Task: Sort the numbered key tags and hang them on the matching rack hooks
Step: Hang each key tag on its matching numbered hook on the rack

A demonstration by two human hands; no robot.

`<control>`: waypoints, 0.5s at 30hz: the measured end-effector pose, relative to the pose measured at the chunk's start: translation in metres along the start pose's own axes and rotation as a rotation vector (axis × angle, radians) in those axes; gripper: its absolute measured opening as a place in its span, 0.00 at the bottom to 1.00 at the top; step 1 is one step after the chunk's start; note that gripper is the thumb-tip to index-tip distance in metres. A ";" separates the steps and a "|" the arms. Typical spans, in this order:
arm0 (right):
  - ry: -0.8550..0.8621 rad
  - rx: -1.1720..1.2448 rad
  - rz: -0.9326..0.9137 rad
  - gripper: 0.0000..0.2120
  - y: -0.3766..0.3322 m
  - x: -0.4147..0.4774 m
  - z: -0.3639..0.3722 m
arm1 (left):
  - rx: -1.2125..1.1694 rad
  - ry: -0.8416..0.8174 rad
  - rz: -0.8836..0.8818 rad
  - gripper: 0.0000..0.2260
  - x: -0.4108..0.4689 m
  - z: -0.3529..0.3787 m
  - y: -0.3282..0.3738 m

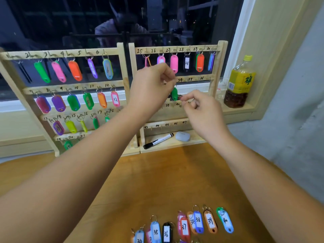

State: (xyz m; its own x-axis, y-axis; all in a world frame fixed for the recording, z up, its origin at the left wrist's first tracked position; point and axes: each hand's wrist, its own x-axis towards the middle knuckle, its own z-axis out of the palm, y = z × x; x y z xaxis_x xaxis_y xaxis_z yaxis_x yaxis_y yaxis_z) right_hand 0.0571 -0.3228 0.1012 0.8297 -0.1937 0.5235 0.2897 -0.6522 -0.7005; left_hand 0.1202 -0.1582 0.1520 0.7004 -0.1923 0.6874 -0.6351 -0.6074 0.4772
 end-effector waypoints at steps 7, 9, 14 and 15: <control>-0.183 0.055 0.044 0.06 0.000 -0.092 0.023 | -0.070 -0.142 -0.204 0.03 -0.115 -0.035 -0.024; -0.251 0.069 0.043 0.06 -0.002 -0.119 0.029 | -0.080 -0.212 -0.279 0.04 -0.152 -0.043 -0.038; -0.415 0.016 0.009 0.07 -0.005 -0.174 0.040 | -0.049 -0.370 -0.406 0.06 -0.231 -0.062 -0.064; -0.435 0.008 0.012 0.07 -0.005 -0.183 0.042 | -0.049 -0.392 -0.429 0.06 -0.244 -0.066 -0.067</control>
State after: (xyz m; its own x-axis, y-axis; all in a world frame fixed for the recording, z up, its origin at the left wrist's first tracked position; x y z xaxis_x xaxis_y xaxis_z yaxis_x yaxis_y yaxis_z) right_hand -0.0758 -0.2535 -0.0115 0.9564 0.1269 0.2629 0.2809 -0.6455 -0.7102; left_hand -0.0293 -0.0198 -0.0114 0.9606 -0.2135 0.1777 -0.2760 -0.6592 0.6995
